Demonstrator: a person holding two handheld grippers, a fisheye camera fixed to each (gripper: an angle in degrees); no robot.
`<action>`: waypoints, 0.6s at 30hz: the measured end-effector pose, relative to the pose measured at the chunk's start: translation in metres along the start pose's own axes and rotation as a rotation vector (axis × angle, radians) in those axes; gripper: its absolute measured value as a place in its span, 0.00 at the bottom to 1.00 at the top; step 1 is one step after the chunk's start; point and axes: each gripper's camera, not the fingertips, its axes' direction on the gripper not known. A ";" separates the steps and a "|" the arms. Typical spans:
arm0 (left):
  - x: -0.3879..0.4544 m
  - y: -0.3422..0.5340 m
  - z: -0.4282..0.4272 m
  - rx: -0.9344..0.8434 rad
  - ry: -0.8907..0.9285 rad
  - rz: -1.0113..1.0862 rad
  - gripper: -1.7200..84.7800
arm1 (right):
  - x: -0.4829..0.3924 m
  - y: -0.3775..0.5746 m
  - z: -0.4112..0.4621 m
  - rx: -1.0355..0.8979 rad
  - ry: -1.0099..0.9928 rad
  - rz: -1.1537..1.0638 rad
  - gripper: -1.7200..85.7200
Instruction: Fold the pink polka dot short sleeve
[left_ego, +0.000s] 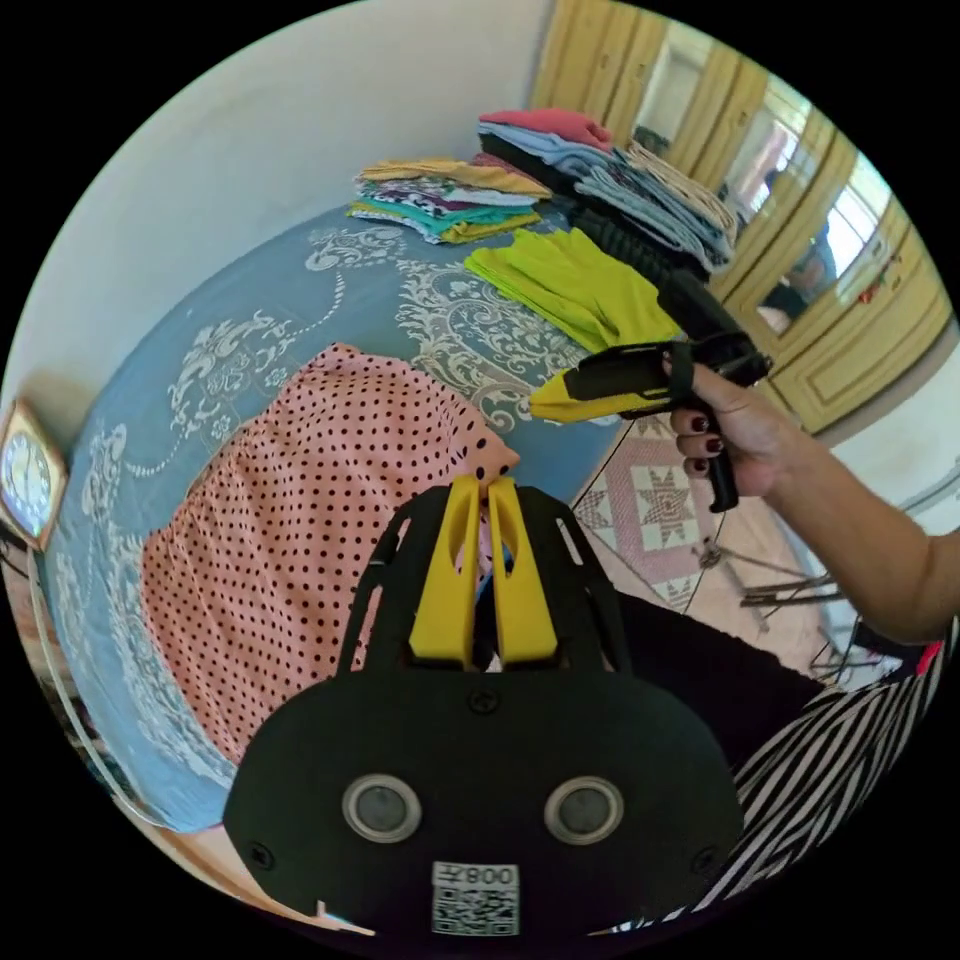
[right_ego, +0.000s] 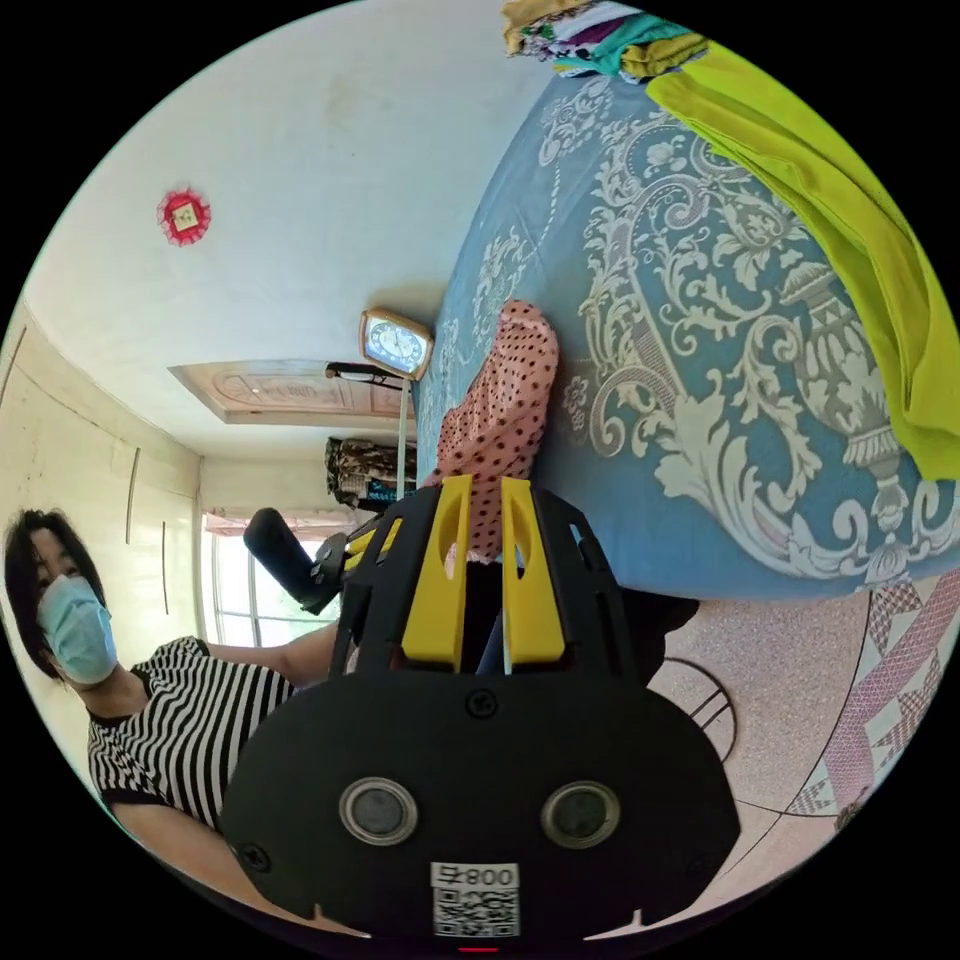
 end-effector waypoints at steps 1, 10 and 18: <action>-0.013 0.005 -0.007 0.028 0.046 -0.064 0.04 | 0.003 -0.007 0.001 -0.002 0.004 0.006 0.10; -0.068 0.031 -0.037 0.102 0.199 -0.283 0.04 | 0.024 -0.103 0.056 -0.055 0.008 0.084 0.14; -0.069 0.038 -0.059 0.105 0.225 -0.260 0.04 | 0.042 -0.157 0.108 -0.074 0.041 0.137 0.15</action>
